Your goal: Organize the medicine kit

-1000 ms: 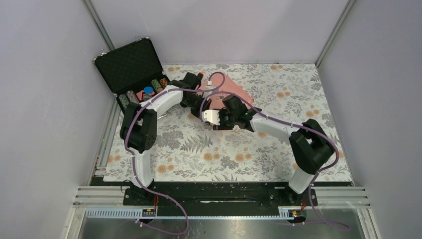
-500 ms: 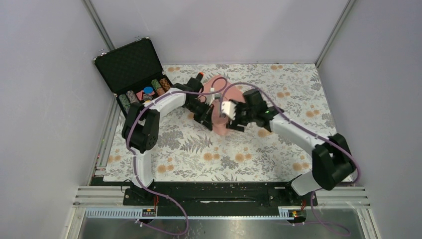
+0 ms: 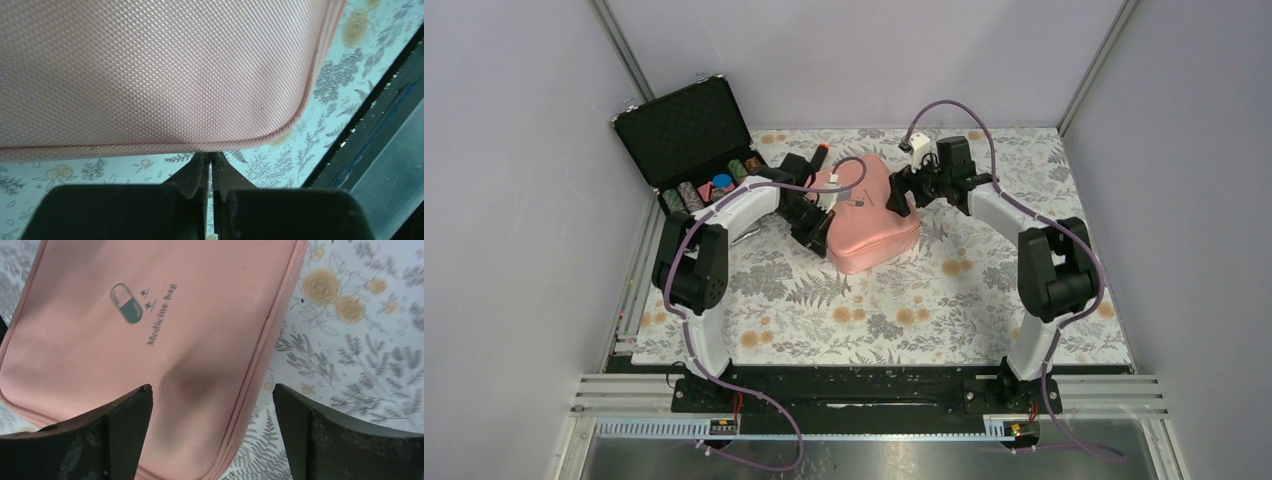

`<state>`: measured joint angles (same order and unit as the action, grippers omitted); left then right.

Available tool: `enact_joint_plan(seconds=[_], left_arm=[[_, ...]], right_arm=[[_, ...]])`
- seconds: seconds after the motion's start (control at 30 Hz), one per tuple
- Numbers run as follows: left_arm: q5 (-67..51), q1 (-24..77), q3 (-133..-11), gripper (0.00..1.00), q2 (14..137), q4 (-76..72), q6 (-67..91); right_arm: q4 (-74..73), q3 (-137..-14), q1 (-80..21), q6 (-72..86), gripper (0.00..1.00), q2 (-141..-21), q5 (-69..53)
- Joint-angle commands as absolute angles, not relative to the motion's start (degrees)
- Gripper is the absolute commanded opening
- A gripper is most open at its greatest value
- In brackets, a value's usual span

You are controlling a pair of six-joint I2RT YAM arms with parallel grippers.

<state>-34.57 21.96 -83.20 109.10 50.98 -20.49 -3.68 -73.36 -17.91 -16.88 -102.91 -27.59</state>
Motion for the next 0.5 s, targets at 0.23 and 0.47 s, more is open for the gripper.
enact_joint_plan(seconds=[0.23,0.47], left_arm=[[-17.20,19.77,-87.94,0.00,109.76,50.78,-27.57],[-14.03,19.82,-97.25,0.00,116.40,47.66,-27.74]], right_arm=[[-1.58,-69.73,-16.35,9.50,0.94,-102.95,-36.49],[4.08,-57.28,-17.84,16.14,0.90,-92.39,-46.70]])
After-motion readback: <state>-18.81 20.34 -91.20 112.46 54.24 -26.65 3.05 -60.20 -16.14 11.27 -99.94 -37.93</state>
